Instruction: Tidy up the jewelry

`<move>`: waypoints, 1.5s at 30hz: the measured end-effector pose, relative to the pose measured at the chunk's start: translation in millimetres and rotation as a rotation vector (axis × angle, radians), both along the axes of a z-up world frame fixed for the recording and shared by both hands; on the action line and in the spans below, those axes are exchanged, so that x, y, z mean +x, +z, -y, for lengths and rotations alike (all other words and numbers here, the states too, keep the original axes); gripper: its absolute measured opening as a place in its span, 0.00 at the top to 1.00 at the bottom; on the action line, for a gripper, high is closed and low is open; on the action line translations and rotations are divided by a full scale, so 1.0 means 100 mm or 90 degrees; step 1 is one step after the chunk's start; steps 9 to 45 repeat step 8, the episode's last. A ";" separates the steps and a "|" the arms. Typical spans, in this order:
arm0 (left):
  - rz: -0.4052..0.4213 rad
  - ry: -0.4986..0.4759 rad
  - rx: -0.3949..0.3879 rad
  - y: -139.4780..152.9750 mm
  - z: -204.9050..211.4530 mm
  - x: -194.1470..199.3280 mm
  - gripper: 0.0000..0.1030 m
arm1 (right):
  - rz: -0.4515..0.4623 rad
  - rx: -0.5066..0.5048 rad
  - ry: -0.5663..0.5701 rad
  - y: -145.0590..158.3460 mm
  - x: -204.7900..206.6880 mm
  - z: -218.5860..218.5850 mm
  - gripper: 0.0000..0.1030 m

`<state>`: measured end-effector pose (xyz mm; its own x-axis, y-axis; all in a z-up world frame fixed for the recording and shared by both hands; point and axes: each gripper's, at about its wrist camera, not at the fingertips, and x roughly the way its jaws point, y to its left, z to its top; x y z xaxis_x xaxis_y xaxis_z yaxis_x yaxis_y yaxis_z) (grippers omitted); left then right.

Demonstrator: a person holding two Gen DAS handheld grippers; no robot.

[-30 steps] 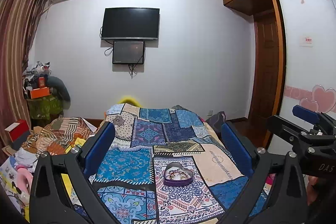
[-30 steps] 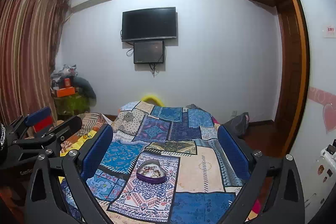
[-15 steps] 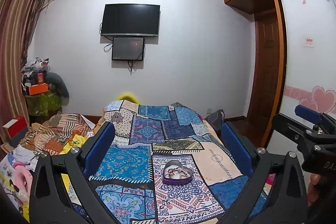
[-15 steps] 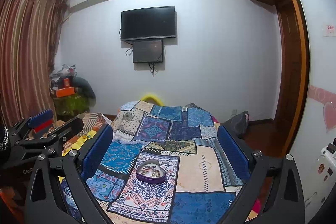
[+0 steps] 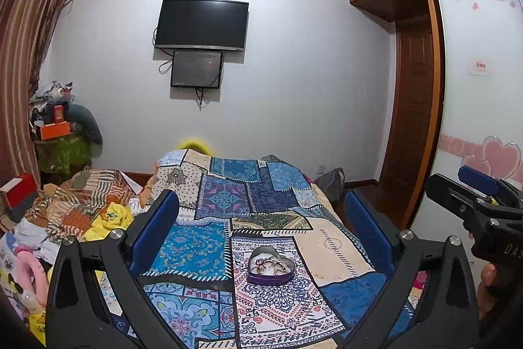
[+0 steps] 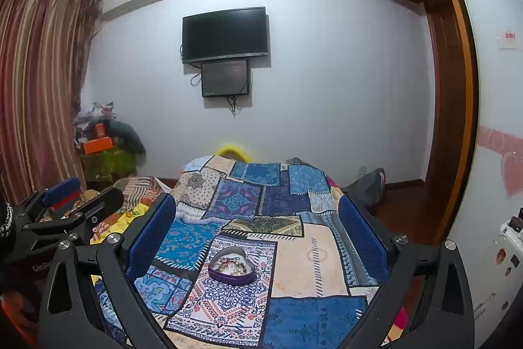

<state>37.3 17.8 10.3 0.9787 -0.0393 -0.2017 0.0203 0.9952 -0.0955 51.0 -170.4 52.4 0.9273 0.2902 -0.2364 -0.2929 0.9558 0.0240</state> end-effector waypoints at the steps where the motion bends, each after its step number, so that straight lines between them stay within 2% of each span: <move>1: -0.002 -0.002 -0.003 0.00 -0.01 0.01 0.01 | -0.001 0.000 0.001 0.00 0.01 -0.01 0.04; 45: -0.013 -0.010 -0.005 -0.06 -0.02 0.10 0.01 | -0.014 -0.002 0.003 -0.06 0.09 -0.03 0.04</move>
